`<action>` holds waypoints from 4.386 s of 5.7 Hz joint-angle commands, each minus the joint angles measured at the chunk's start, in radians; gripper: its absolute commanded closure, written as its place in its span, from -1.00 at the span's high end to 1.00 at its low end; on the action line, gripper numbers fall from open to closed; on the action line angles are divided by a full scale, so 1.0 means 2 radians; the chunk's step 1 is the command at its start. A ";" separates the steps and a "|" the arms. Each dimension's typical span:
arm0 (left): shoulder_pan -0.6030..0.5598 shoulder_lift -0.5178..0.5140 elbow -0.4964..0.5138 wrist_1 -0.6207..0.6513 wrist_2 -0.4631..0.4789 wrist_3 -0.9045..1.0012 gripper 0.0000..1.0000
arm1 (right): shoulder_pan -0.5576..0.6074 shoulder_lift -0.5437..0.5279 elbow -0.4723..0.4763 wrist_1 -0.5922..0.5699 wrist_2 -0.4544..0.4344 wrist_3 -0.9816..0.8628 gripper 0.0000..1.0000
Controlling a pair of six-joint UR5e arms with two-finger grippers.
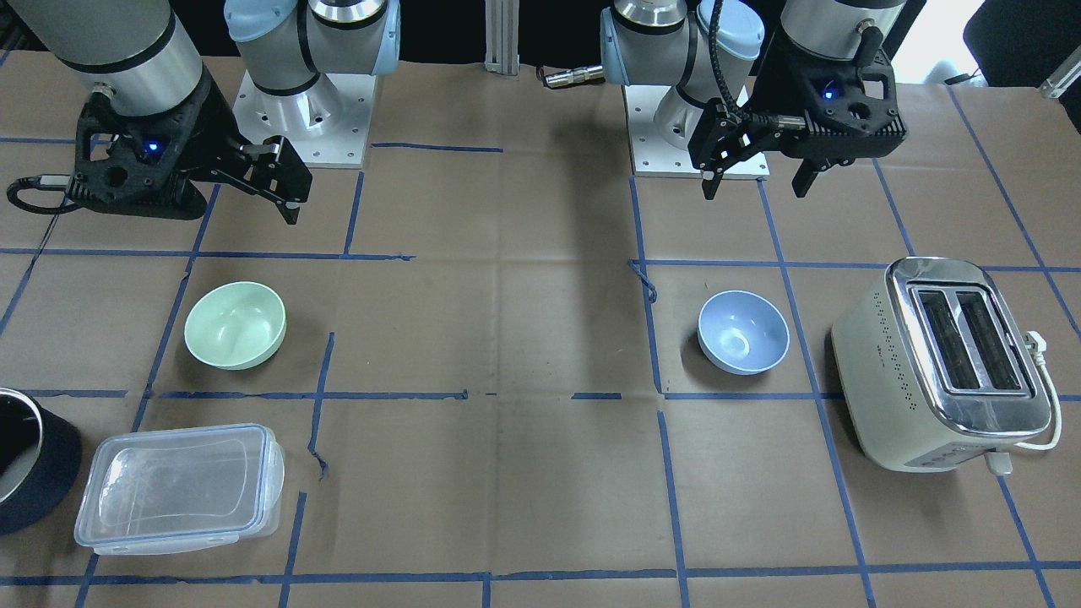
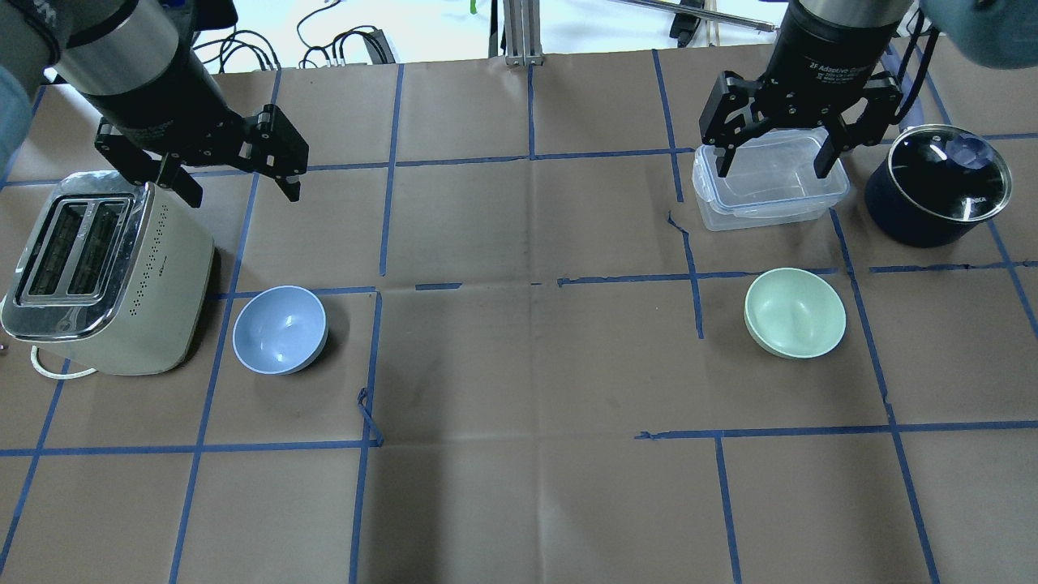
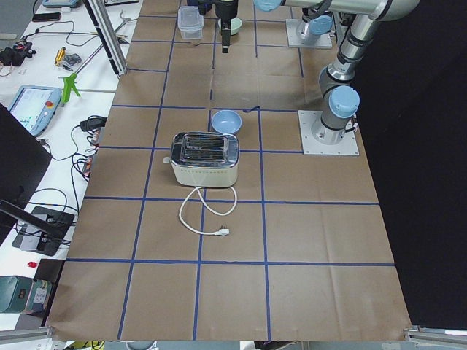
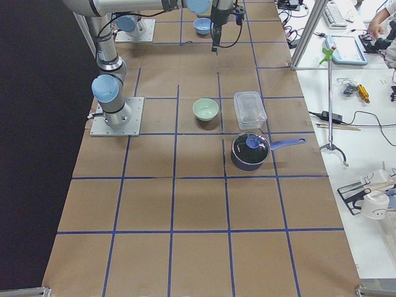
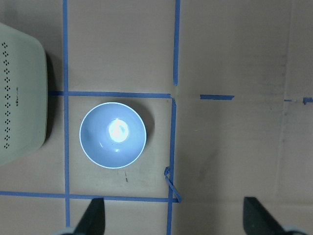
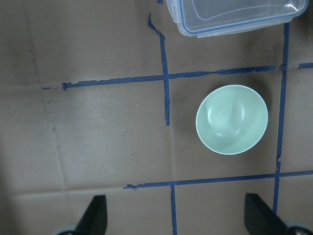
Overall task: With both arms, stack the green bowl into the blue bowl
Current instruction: 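Lower left gripper to light-blue bowl while right descends toward green bowl, then grasp light-blue bowl rim with left gripper while right grasps green bowl, then carry light-blue bowl to table center with left gripper while right lifts green bowl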
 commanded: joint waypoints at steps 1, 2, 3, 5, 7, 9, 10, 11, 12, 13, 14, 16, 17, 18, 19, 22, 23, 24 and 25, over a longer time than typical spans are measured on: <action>0.000 0.000 -0.001 -0.001 0.000 0.000 0.97 | 0.000 0.000 0.000 0.000 0.000 0.000 1.00; 0.000 -0.004 0.000 -0.001 0.000 0.000 0.97 | 0.000 0.000 0.000 0.000 0.000 0.000 1.00; 0.000 -0.004 -0.001 -0.001 0.000 0.000 0.97 | 0.000 0.000 0.000 0.001 0.000 0.000 1.00; 0.021 -0.001 -0.013 -0.003 -0.005 0.015 0.97 | -0.004 0.001 0.002 0.002 -0.002 -0.004 1.00; 0.046 -0.027 -0.077 0.015 -0.007 0.033 0.97 | -0.040 -0.005 0.021 0.000 -0.007 -0.077 1.00; 0.061 -0.083 -0.136 0.086 -0.007 0.053 0.93 | -0.144 -0.047 0.098 -0.011 -0.005 -0.202 1.00; 0.062 -0.097 -0.180 0.158 -0.007 0.052 0.90 | -0.178 -0.063 0.139 -0.055 -0.007 -0.251 1.00; 0.062 -0.125 -0.232 0.264 -0.007 0.053 0.91 | -0.193 -0.066 0.171 -0.098 -0.008 -0.260 1.00; 0.059 -0.153 -0.239 0.305 -0.007 0.052 0.91 | -0.204 -0.061 0.199 -0.131 -0.005 -0.271 1.00; 0.058 -0.174 -0.235 0.307 -0.007 0.045 0.92 | -0.214 -0.057 0.246 -0.196 -0.005 -0.274 1.00; 0.057 -0.175 -0.232 0.308 -0.006 0.044 0.88 | -0.214 -0.029 0.290 -0.280 -0.005 -0.263 1.00; 0.053 -0.162 -0.231 0.295 0.000 0.033 -0.14 | -0.213 0.039 0.311 -0.338 -0.004 -0.223 1.00; 0.051 -0.161 -0.231 0.290 0.000 0.032 -0.61 | -0.212 0.056 0.320 -0.359 -0.005 -0.219 1.00; 0.051 -0.160 -0.231 0.287 -0.001 0.031 -0.89 | -0.212 0.063 0.329 -0.360 -0.005 -0.219 1.00; 0.051 -0.144 -0.231 0.283 -0.002 0.031 -0.99 | -0.212 0.062 0.328 -0.361 -0.005 -0.219 0.81; -0.063 -0.145 -0.145 0.256 -0.013 -0.029 -0.98 | -0.212 0.059 0.326 -0.370 -0.004 -0.217 -0.85; -0.114 -0.173 -0.099 0.259 -0.019 -0.044 -0.98 | -0.210 0.055 0.324 -0.369 -0.005 -0.216 -0.85; -0.175 -0.216 -0.058 0.275 -0.016 -0.064 -0.97 | -0.208 0.050 0.300 -0.361 -0.006 -0.216 -0.85; -0.206 -0.246 -0.035 0.319 -0.018 -0.067 -0.97 | -0.201 0.035 0.250 -0.289 -0.009 -0.212 -0.85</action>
